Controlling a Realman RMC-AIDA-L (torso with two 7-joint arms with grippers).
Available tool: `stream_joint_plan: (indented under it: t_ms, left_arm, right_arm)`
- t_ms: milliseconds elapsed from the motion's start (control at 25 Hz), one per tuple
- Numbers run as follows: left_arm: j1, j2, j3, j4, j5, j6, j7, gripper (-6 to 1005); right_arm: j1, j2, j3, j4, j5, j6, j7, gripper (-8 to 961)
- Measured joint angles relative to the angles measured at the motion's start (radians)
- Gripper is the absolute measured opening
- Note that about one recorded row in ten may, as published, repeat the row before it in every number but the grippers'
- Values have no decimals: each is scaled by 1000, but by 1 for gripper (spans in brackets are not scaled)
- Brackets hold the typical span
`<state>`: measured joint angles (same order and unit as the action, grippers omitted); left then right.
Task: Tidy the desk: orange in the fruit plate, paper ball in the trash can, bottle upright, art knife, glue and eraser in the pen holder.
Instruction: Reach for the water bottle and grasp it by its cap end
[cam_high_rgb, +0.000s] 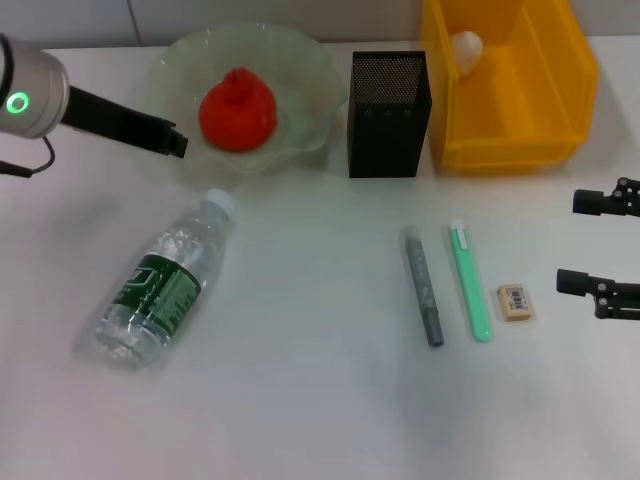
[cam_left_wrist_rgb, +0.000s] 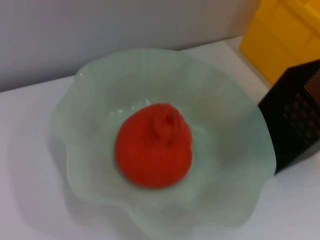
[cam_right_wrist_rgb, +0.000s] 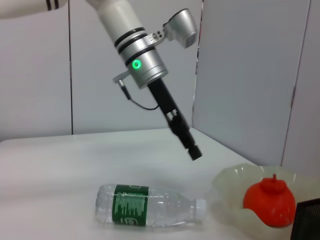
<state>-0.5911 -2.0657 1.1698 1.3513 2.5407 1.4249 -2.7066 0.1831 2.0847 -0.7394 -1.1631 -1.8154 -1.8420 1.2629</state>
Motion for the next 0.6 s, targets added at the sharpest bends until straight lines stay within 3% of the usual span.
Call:
stream_joint_plan:
  t_ms: [40,200,280,400,600]
  left_arm:
    - [6,1,-1,4,-1,9,11,148]
    - [-4,2,-2,-4,2,35,37,48]
    - [-51,2,2,-46,20,58,34,-2]
    - [-96,-1,8,-91,58,66,16,26]
    - [-199,-5,98,-197,217,59,-76,71]
  right_arm:
    - [3,0,0,0,0,0,7,783]
    - [14,1,-1,-1,1,0,25,783]
    - [16,0,-1,-3,1,0,29,783]
    - [16,-2,-1,-6,1,0,31,783]
    - [8,-2,-2,-13,-4,0,32,783]
